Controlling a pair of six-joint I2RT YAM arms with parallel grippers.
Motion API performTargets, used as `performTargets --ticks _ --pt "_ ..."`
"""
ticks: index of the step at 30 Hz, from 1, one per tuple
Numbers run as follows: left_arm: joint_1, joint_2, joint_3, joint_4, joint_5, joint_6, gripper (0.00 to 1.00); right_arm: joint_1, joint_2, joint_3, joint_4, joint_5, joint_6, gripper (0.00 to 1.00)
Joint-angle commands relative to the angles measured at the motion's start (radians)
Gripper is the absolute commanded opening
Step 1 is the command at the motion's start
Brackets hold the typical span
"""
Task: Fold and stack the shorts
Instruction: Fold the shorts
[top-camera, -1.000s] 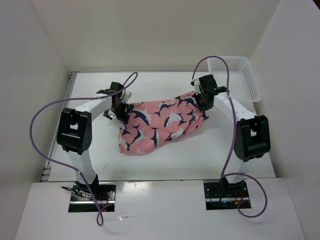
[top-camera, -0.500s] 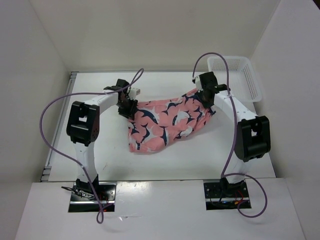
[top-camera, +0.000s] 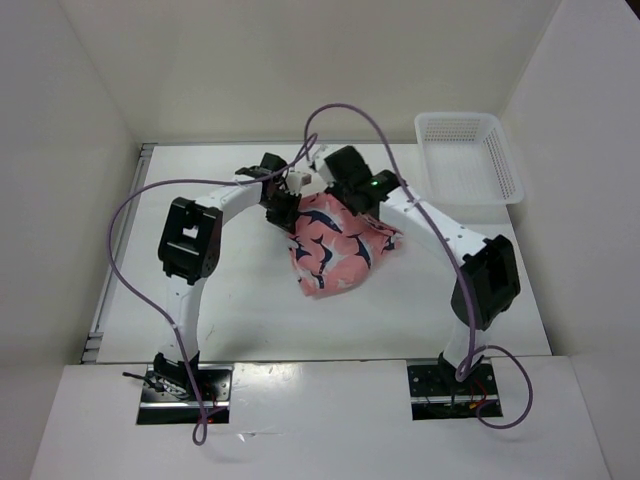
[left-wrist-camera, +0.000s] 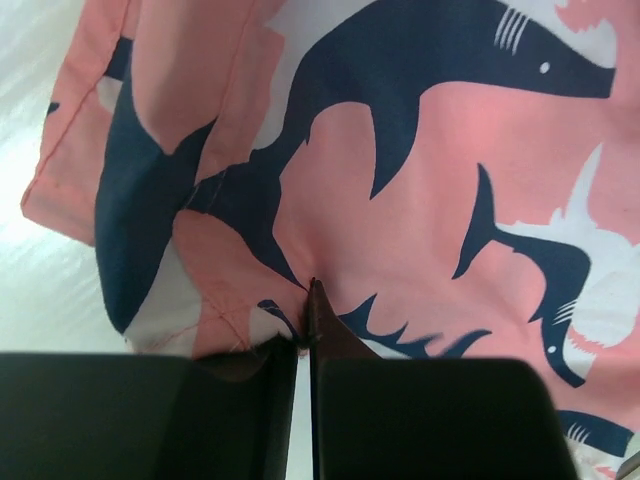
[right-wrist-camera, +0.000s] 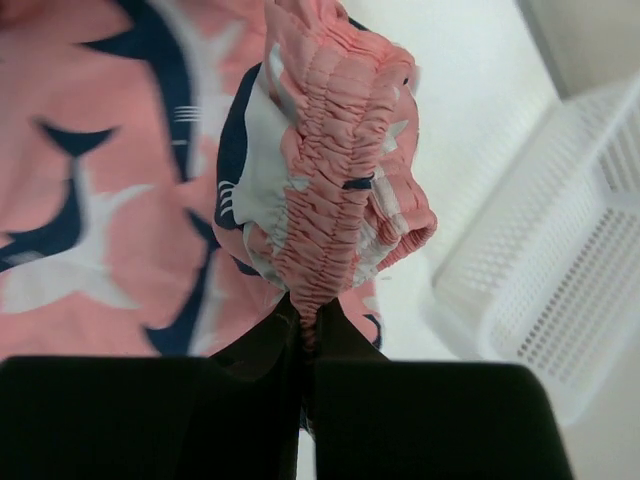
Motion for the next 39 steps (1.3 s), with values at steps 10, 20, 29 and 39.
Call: performTargets --ticks 10,20,29,39 --pt "0.009 0.022 0.035 -0.008 0.042 0.005 0.12 0.220 0.147 0.110 -0.033 -0.070 0.118 0.00" --pt "0.029 0.022 0.044 -0.017 0.062 0.005 0.12 0.301 0.220 0.170 -0.015 -0.122 0.155 0.52" --pt "0.038 0.022 0.071 -0.046 0.009 0.005 0.23 0.301 0.089 0.196 -0.003 -0.203 0.135 0.78" --pt "0.110 -0.110 0.122 -0.155 -0.013 0.005 0.52 0.301 -0.112 -0.239 0.172 -0.220 -0.004 0.62"
